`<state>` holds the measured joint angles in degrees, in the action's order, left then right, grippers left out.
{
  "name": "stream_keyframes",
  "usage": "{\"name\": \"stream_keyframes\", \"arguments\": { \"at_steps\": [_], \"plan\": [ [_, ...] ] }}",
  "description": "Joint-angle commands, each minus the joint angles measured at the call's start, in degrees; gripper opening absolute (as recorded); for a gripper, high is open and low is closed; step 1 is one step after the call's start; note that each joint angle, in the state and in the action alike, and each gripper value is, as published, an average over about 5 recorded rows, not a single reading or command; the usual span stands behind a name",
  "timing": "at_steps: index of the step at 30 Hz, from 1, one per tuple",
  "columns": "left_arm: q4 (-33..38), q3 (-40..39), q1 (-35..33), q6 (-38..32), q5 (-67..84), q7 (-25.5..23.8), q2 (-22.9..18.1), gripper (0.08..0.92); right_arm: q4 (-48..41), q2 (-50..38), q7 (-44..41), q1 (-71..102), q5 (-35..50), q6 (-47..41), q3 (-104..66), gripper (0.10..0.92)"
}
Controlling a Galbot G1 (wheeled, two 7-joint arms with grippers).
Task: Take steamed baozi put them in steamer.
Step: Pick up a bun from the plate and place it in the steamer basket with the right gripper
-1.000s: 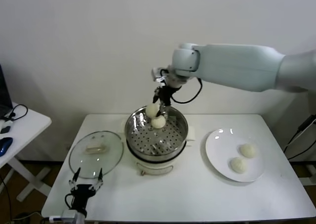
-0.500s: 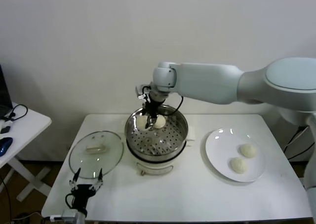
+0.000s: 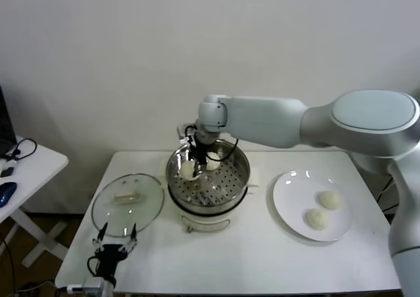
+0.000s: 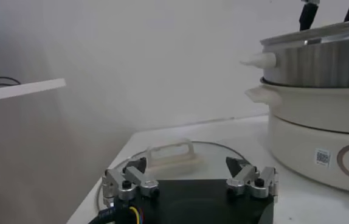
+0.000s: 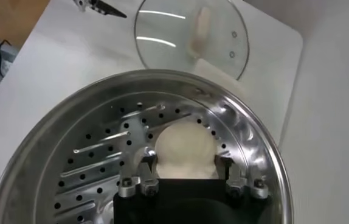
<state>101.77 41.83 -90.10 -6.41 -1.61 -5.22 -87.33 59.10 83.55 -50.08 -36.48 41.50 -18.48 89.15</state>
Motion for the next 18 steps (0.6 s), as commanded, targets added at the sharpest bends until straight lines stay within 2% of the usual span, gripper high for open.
{"name": "stream_keyframes", "arguments": {
  "at_steps": [1,16,18],
  "plan": [
    [-0.1,0.0,0.0,0.0,0.0,0.0,0.0,0.823,-1.2,0.7,0.3,1.3,-2.6,0.2,0.2,0.645],
    [0.1,0.2,0.0,0.0,0.0,0.0,0.0,0.823,-1.0,0.6,1.1,2.0,-2.8,0.1,-0.5,0.646],
    [0.2,0.2,0.0,0.0,0.1,0.0,0.0,0.823,0.0,-0.1,0.9,0.8,-2.2,0.3,-0.2,0.664]
  ]
}}
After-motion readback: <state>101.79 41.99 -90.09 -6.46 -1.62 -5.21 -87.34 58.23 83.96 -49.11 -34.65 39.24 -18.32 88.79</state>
